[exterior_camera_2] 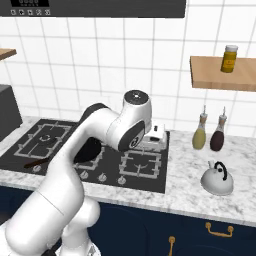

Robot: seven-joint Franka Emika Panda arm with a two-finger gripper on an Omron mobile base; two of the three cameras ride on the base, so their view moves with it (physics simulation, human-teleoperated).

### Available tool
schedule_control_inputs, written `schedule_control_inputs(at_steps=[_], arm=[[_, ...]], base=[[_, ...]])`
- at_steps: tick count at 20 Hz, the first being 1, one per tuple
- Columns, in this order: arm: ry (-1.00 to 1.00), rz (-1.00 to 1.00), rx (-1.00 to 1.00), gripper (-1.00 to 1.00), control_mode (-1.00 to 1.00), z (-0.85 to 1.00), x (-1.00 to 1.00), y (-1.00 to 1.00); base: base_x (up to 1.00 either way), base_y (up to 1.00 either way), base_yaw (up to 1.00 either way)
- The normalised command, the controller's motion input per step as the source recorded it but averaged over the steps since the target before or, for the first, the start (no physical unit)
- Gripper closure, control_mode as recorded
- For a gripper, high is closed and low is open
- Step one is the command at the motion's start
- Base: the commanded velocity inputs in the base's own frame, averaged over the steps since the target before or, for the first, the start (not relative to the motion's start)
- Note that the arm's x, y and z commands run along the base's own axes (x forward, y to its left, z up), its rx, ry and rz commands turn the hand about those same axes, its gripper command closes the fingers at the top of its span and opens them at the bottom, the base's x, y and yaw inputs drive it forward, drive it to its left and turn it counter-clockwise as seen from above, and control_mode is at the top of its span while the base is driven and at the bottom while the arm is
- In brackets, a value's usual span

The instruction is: Pick the kettle from the counter and place it on a stove burner. Then turn the burner on.

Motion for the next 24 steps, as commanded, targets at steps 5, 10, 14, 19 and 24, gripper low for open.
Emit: schedule_control_inputs(at_steps=[5,10,14,19,24], arm=[[-0.06,-0.03,0.00,-1.00,-1.00,-0.44,-0.06,-1.00],[-0.06,-0.05,0.00,-1.00,-1.00,-0.39,-0.01,-1.00],[-0.01,-0.11,0.00,-1.00,-1.00,-0.30,0.00,-0.98],[0.00,-0.09,0.00,-1.00,-1.00,-0.16,0.00,-0.90],[0.02,-0.06,0.00,-1.00,-1.00,-0.01,0.02,-0.77]], base=[[0.00,0.00,0.00],[0.00,0.00,0.00],[0.00,0.00,0.00],[0.00,0.00,0.00],[0.00,0.00,0.00]])
